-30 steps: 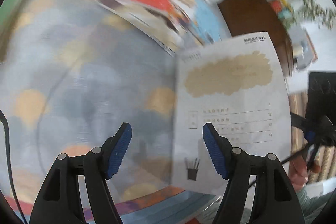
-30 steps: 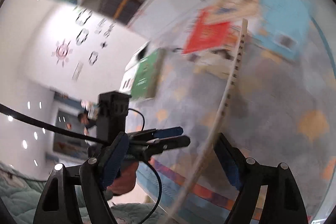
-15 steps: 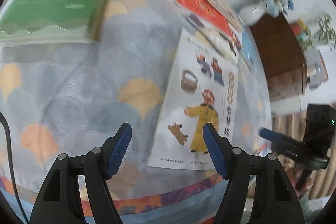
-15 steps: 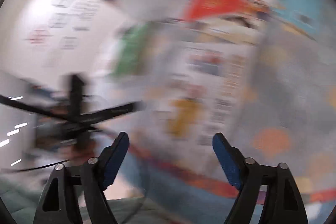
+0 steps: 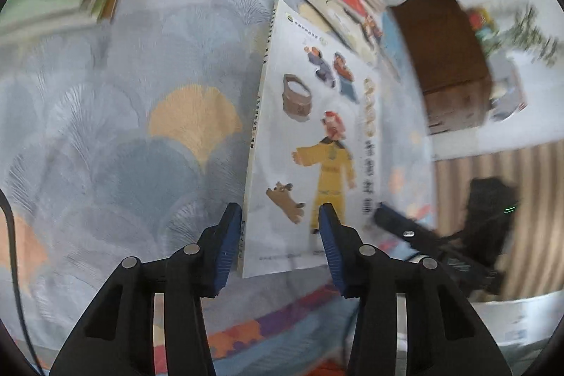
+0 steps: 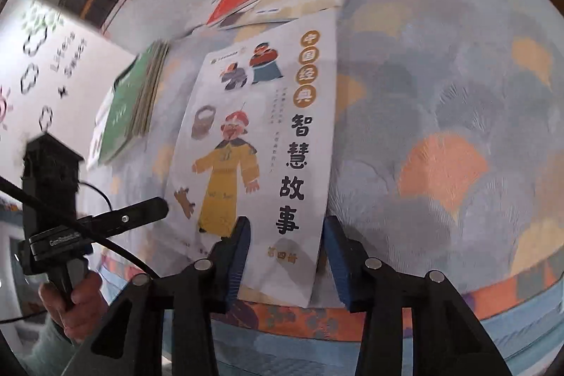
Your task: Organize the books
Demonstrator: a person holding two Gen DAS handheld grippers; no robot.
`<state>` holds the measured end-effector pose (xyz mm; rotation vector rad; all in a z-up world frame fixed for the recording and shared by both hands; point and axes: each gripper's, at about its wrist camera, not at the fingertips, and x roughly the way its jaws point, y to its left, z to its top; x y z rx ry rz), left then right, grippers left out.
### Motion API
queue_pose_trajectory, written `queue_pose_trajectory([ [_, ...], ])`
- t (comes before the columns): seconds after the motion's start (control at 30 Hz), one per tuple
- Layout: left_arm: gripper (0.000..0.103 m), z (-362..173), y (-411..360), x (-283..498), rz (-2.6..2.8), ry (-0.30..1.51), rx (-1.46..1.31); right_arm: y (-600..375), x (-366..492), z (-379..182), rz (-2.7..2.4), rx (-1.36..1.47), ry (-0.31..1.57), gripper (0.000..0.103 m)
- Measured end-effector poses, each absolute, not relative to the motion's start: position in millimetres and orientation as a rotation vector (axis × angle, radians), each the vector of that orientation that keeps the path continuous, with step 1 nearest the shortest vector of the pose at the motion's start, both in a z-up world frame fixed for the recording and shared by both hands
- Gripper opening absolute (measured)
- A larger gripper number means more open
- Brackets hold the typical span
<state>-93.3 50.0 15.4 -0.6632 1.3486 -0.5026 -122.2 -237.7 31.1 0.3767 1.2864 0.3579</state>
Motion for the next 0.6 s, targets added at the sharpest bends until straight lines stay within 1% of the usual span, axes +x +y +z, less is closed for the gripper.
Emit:
queue_pose_trajectory([
  [0.03,0.041,16,55,-94,-0.55,1.337,-0.746,-239,-122,31,0.36,0.411,1.281,0.042],
  [0.07,0.041,18,63,-95,-0.63,1.307,-0.893,-245,-121,30,0.368,0.46,1.28,0.042],
  [0.13,0.041,29,66,-96,-0.703,1.255,-0.973,-260,-116,23,0.38,0.602,1.283,0.042],
  [0.23,0.041,36,55,-96,-0.669,1.273,-0.841,-275,-116,16,0.398,0.72,1.281,0.042],
  [0.27,0.04,33,48,-96,-0.622,1.299,-0.759,-276,-116,15,0.399,0.731,1.28,0.042],
  [0.3,0.028,30,40,-97,-0.587,1.322,-0.689,-276,-116,16,0.398,0.728,1.279,0.042],
  [0.33,0.014,26,34,-99,-0.575,1.335,-0.658,-274,-116,17,0.395,0.712,1.277,0.042],
  [0.37,0.01,23,28,-100,-0.567,1.35,-0.632,-271,-116,18,0.394,0.686,1.276,0.042],
  [0.5,0.01,15,2,-102,-0.553,1.37,-0.568,-266,-117,19,0.392,0.662,1.279,0.042],
  [0.6,0.01,24,-1,-97,-0.592,1.347,-0.618,-265,-113,20,0.395,0.679,1.298,0.042],
])
